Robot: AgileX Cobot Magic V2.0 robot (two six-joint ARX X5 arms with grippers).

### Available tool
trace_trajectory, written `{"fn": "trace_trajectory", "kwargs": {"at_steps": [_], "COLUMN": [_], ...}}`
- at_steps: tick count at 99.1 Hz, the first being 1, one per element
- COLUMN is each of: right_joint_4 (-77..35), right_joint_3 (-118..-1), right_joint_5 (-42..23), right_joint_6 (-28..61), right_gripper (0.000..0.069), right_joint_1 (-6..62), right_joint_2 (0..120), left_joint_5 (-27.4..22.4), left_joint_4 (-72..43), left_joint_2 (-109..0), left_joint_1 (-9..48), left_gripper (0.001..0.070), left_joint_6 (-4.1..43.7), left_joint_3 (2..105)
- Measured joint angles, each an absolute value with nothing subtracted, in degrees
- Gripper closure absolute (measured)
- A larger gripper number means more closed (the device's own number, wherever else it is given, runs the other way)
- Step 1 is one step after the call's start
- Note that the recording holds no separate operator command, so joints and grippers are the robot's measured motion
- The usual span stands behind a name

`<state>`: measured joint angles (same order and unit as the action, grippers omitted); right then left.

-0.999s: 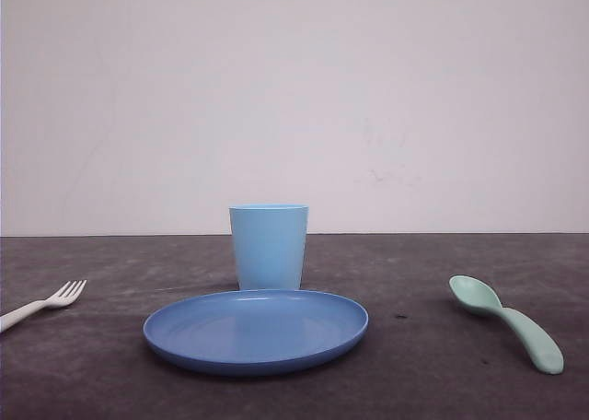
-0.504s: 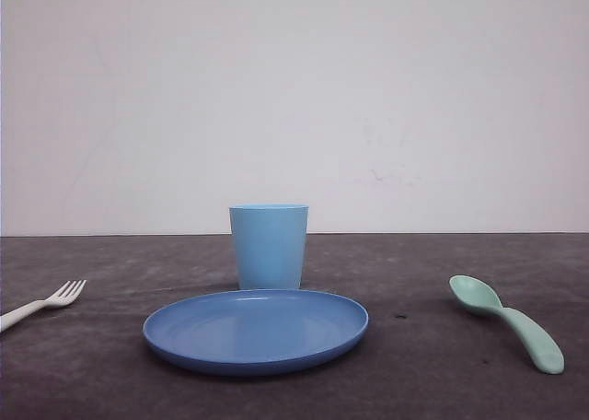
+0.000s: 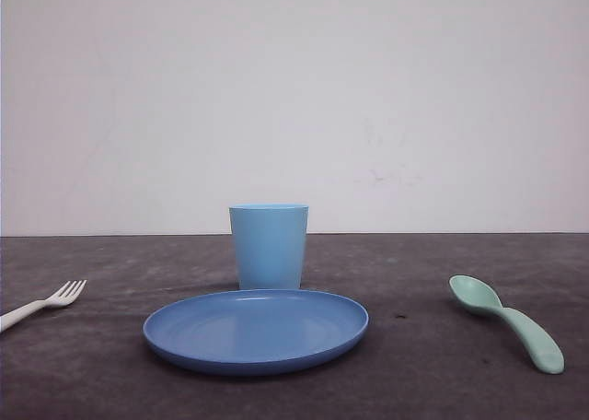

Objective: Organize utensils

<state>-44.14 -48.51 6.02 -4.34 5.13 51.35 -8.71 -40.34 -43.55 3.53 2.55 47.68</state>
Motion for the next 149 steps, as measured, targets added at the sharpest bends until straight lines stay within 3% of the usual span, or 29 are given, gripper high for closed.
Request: {"fn": "trace_trajectory", "kwargs": {"at_steps": [9,14,23,37,63,81,95,149], "right_joint_4": [-44.1,-44.1,-44.1,-44.1,-44.0,-43.9,-44.0,-44.0], "right_joint_3": [-48.5,-48.5,-48.5,-48.5,-48.5,-48.5,-48.5,-48.5], "right_joint_5": [6.0,6.0,6.0,6.0,6.0,6.0,6.0,6.0], "right_joint_6": [-4.3,-4.3,-4.3,-4.3,-4.3,-4.3,-4.3,-4.3], "right_gripper": [0.0283,0.0198,0.0107,0.0011,0.0012,0.0012,0.0012,0.0012], "right_joint_1": [5.1,5.1,5.1,5.1,5.1,5.1,5.1,5.1], "right_joint_2": [51.4,51.4,51.4,51.4,51.4,51.4,51.4,51.4], "left_joint_5": [-8.8,-8.8,-9.0,-10.0,-10.1,-4.0,-1.4,-1.3], "left_joint_4": [-40.3,-40.3,-40.3,-40.3,-40.1,-37.9,-35.4,-30.7], "left_joint_2": [-43.5,-43.6,-43.7,-45.9,-55.5,-64.4,-70.0,-84.1], "left_joint_1": [3.5,3.5,3.8,5.9,13.5,17.1,17.8,17.8], "left_gripper": [0.0357,0.0288,0.0243,0.0230,0.0232,0.0234,0.0234,0.0234], "left_joint_6": [2.6,2.5,2.7,4.4,7.9,8.7,9.2,9.7], "left_joint_3": [47.7,47.7,47.7,47.7,47.7,47.7,47.7,47.7]}}
